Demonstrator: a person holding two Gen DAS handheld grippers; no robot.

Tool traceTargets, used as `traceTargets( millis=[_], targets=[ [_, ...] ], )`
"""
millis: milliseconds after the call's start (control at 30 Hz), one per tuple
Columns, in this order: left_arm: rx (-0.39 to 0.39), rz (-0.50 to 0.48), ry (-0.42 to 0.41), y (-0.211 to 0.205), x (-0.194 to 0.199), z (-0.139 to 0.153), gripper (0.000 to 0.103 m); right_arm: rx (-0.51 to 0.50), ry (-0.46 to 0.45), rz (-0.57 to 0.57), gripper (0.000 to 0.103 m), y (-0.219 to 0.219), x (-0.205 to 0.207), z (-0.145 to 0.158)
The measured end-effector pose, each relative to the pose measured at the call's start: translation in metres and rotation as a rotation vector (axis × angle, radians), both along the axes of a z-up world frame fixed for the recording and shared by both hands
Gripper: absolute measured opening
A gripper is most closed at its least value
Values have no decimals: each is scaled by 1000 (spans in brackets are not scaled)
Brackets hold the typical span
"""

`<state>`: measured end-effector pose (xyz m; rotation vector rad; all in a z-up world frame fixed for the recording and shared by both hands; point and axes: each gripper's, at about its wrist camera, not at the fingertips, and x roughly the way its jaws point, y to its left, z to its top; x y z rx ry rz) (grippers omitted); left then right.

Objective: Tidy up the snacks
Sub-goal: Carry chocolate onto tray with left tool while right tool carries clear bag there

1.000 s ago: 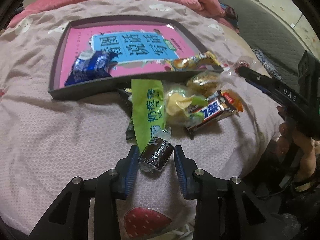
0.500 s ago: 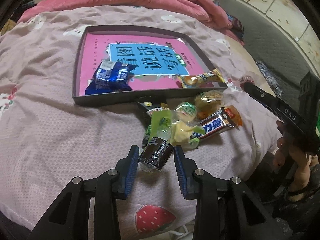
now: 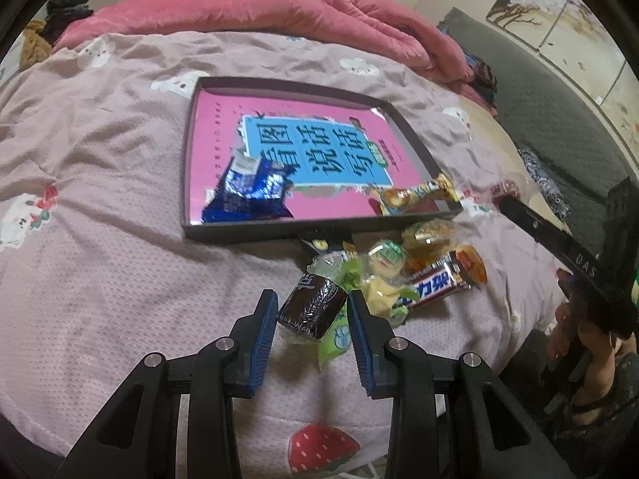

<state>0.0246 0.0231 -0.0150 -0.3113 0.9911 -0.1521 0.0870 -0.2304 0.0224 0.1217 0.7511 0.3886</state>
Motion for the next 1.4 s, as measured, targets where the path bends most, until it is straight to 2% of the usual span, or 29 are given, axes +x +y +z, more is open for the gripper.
traceTargets(
  millis=[433,800,1400],
  targets=[
    [14,53,-64,13,17,21,37,5,-22,51,50,25,4,10],
    [10,67,-118,9,38,35,37,-1,-18,13,50,20,11,10],
    [12,50,-113,-4,70,23,37,-31,34,-33,50,13,26,-6]
  ],
)
